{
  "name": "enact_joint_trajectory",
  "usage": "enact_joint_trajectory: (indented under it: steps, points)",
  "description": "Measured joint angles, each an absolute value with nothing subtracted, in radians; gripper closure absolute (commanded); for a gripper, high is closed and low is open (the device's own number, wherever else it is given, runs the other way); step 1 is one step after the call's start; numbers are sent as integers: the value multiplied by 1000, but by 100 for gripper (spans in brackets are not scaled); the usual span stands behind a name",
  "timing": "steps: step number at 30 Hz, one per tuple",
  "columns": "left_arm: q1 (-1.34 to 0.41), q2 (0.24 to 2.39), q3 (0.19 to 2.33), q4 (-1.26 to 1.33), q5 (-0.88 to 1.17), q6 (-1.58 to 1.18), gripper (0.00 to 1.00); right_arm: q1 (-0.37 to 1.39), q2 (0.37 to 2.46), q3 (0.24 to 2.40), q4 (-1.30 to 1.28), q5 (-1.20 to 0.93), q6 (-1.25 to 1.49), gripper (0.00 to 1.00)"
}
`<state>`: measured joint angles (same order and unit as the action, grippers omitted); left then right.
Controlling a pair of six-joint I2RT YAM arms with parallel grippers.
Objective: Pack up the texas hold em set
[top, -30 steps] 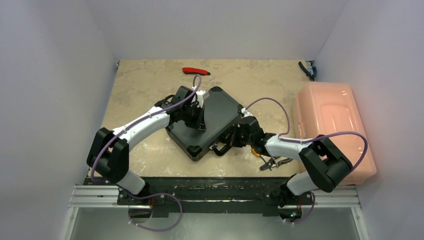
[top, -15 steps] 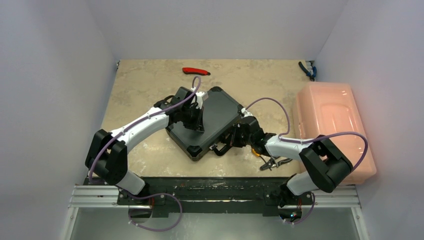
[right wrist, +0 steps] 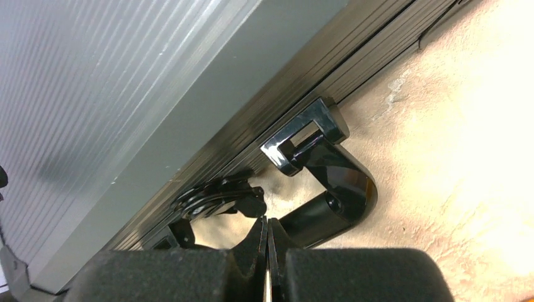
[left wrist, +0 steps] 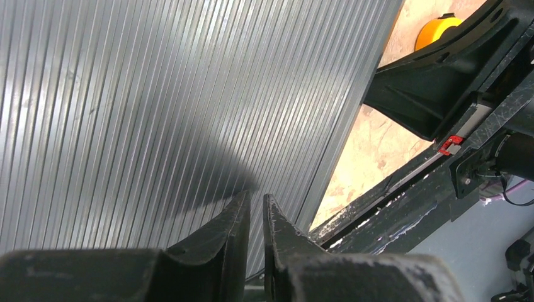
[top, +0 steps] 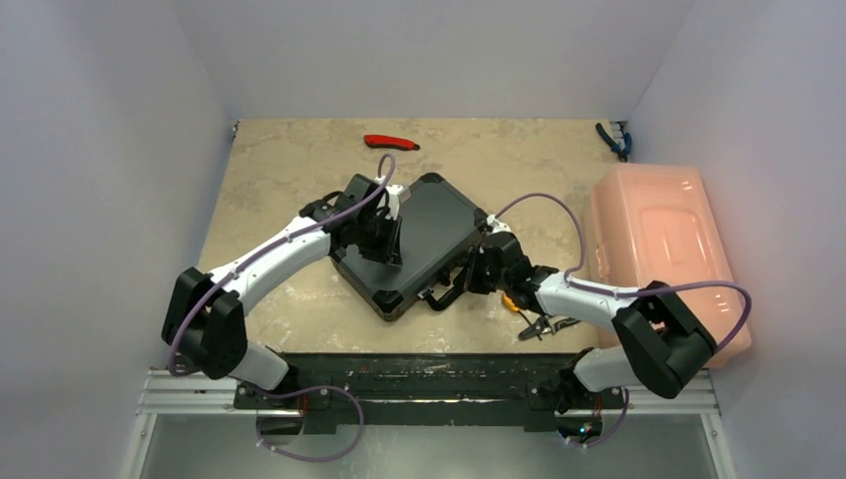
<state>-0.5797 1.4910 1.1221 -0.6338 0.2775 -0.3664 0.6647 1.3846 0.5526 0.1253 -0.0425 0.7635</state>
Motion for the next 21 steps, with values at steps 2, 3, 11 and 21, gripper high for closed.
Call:
enact_joint_trajectory:
  steps: [2,3,11,21]
  points:
    - [-580,1475,1122,-643,271,-366,84,665,1366,553,115,-40,761,100]
    - [-580,1467,1123,-647,268,-366,83,665,1357,553,112,-39,759,99]
    - [-583,1420,1132,-667,247,-366,70,665,1291,552,75,-34,754,90]
    - [-584,1301,1130,-679,202,-367,45,665,1177,552,14,3,726,64]
